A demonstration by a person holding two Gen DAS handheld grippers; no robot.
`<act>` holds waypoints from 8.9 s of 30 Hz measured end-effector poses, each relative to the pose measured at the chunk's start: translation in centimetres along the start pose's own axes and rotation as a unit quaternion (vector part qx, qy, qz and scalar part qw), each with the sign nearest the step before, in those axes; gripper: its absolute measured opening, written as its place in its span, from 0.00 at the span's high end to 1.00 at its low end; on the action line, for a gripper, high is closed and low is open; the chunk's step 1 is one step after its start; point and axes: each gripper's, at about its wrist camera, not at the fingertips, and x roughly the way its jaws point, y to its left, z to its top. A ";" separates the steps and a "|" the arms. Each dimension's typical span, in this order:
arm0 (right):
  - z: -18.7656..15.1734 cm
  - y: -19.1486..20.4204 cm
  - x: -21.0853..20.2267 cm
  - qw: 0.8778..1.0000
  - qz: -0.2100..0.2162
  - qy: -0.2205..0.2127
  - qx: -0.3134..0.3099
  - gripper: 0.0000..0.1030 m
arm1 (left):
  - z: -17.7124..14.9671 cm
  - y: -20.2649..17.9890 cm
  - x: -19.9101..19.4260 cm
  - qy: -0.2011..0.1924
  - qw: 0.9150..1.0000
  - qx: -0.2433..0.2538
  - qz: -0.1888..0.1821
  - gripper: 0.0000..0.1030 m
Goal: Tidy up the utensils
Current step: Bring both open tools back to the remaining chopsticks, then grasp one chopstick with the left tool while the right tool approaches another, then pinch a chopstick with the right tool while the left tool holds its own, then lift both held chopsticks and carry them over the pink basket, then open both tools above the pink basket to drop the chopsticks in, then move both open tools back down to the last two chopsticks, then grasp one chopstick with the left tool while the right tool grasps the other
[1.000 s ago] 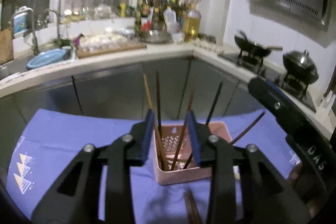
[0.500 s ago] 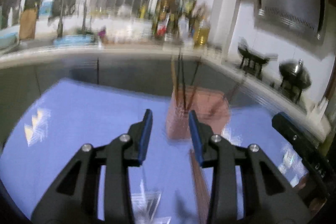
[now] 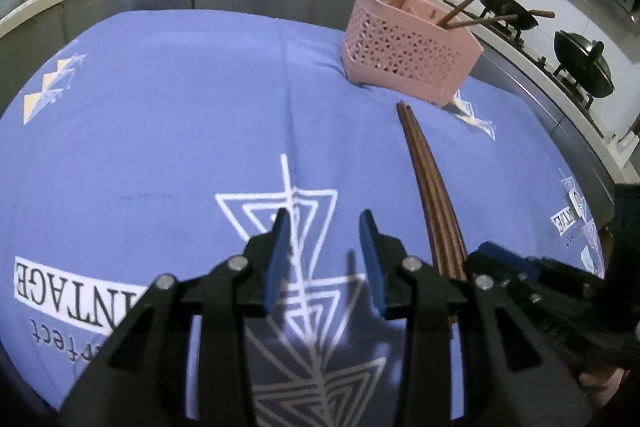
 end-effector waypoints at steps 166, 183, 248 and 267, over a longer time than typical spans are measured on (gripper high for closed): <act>10.9 -1.0 -10.0 0.967 0.077 -0.235 -0.062 0.95 | 6.4 -2.9 3.3 0.103 0.984 0.140 -0.025 0.97; 15.7 3.1 -13.5 0.945 0.087 -0.299 -0.100 0.95 | 17.5 -5.4 -8.7 -0.118 0.983 0.111 -0.088 0.97; 0.8 -0.6 1.0 1.000 0.004 -0.009 0.001 0.74 | -0.6 -2.7 2.8 0.040 0.997 0.059 0.010 0.76; 0.4 -5.4 -2.2 0.995 -0.033 -0.082 0.055 0.74 | 1.6 -9.9 7.2 0.076 0.991 0.106 -0.010 0.51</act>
